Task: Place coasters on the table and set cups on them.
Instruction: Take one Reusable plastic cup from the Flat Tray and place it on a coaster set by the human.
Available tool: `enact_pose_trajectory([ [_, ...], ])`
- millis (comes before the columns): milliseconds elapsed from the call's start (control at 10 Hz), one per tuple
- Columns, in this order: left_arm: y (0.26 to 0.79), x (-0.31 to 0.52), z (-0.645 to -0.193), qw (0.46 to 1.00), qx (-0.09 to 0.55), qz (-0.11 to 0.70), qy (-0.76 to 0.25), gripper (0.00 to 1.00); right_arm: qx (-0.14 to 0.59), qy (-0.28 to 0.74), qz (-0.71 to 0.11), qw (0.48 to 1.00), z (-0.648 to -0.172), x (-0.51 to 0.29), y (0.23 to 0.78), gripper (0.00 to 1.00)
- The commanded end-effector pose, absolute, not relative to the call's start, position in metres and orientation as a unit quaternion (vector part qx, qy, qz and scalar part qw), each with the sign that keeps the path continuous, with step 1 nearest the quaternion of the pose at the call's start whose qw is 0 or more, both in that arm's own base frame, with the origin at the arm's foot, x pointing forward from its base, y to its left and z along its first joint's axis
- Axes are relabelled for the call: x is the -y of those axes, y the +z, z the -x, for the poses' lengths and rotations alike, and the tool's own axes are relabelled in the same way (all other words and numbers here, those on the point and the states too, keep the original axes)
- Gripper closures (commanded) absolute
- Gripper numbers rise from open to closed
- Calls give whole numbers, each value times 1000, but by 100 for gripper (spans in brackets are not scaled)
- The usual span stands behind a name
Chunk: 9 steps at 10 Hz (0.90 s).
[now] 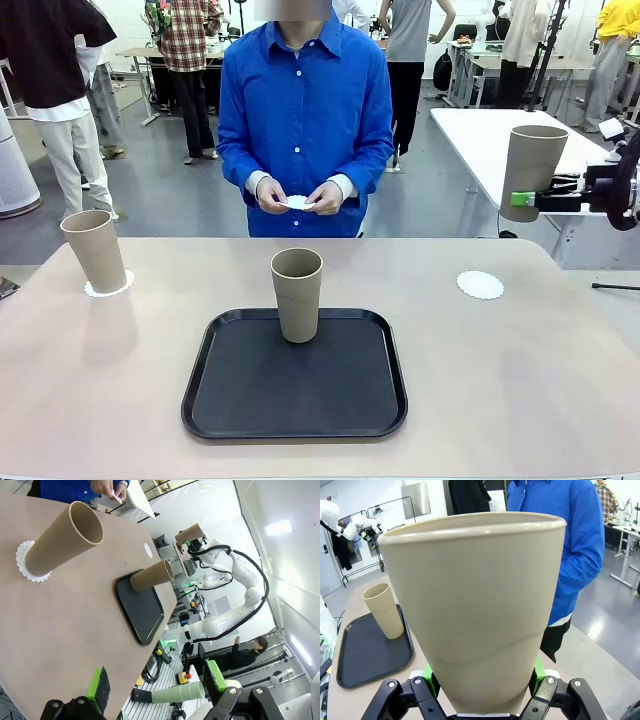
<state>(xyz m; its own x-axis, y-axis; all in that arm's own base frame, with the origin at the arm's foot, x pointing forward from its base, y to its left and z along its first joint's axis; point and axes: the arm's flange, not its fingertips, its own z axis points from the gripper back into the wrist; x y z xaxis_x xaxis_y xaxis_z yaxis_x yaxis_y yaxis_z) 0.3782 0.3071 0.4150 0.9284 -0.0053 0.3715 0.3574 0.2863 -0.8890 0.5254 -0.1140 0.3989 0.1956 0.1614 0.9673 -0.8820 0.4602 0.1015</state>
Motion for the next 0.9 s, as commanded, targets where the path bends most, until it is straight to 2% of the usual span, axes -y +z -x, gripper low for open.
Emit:
enact_pose_trajectory([
  [0,418,-307,-377,789,148,585,-112,0,489,472,-389,622,-533,113,379,19],
  [200,418,-307,-377,789,148,585,-112,0,490,528,-411,559,-552,110,346,19],
  [400,418,-307,-377,789,148,585,-112,0,503,543,-414,530,-562,104,327,19],
  [700,418,-307,-377,789,148,585,-112,0,486,537,-413,553,-571,99,304,19],
  [800,418,-307,-377,789,148,585,-112,0,470,510,-410,592,-573,98,294,19],
])
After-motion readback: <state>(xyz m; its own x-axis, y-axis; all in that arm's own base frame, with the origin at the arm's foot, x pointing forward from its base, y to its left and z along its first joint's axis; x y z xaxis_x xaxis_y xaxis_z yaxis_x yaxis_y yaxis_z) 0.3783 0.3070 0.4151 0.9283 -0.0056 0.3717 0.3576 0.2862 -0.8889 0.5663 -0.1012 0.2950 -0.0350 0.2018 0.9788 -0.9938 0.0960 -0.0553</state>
